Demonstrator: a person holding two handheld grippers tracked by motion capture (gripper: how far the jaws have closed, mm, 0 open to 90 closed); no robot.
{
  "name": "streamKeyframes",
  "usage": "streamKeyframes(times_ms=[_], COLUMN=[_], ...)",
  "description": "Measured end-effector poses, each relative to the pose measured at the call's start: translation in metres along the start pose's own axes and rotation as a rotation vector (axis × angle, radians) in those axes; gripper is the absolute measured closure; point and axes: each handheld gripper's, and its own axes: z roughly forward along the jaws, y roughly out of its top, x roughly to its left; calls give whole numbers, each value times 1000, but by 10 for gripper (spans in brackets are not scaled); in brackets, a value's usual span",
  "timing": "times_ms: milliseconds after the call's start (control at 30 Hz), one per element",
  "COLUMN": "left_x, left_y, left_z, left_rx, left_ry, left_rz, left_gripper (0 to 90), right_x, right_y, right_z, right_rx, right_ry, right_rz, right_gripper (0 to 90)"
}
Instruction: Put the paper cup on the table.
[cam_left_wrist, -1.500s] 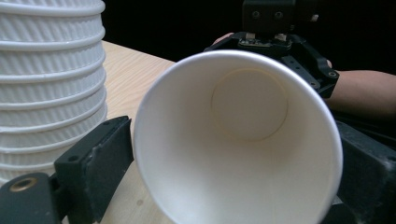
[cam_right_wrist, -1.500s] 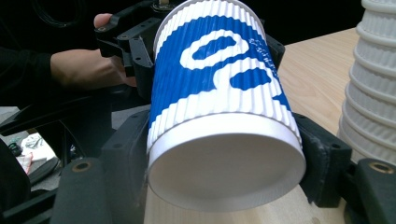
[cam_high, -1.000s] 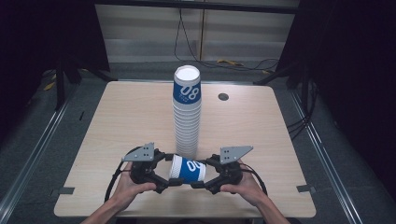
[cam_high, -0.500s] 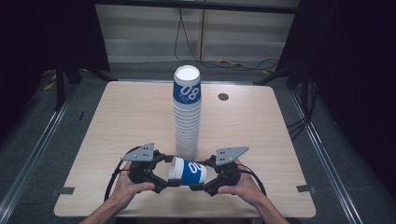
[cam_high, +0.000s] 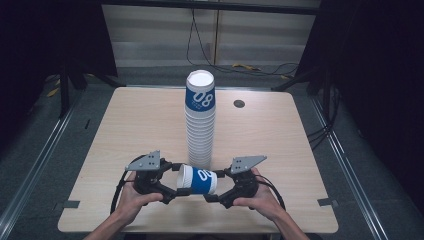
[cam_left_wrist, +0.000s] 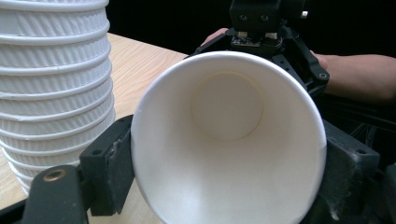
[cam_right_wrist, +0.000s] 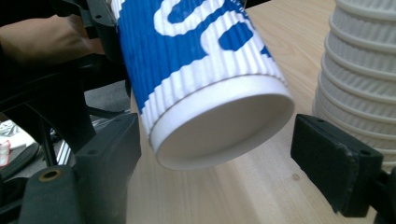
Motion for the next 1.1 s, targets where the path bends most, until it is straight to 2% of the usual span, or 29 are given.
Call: streamKeyframes(times_ms=[67, 267, 300, 333, 400, 567, 667, 867, 933, 1100], left_x=[-1, -3, -3, -3, -1, 1, 5, 8, 12, 19], left_y=[2, 7, 7, 7, 7, 7, 8, 9, 10, 11], left_z=[-2, -6, -7, -8, -9, -15, -20, -30, -34, -42], left_rx=[15, 16, 17, 10, 6, 18, 18, 56, 48, 61], left_ry=[4, -6, 10, 22, 15, 38, 51, 82, 101, 138], left_rz=[6, 9, 8, -2, -26, -47, -63, -62, -86, -96], left_gripper=[184, 184, 184, 184, 184, 184, 184, 184, 184, 183], right_x=[1, 1, 2, 2, 1, -2, -3, -6, -8, -11], right_y=[0, 1, 2, 2, 3, 1, -1, -5, -6, -7], right_z=[0, -5, -6, -7, -9, -12, -13, -19, -23, -31], right_rx=[17, 36, 41, 35, 35, 38, 68, 53, 40, 14], right_ry=[-8, -26, -30, -37, -51, -102, -119, -146, -167, -210], right_rz=[-10, -15, -18, -16, -18, -12, -16, 7, 17, 24], right_gripper=[156, 147, 142, 142, 142, 150, 152, 160, 166, 167])
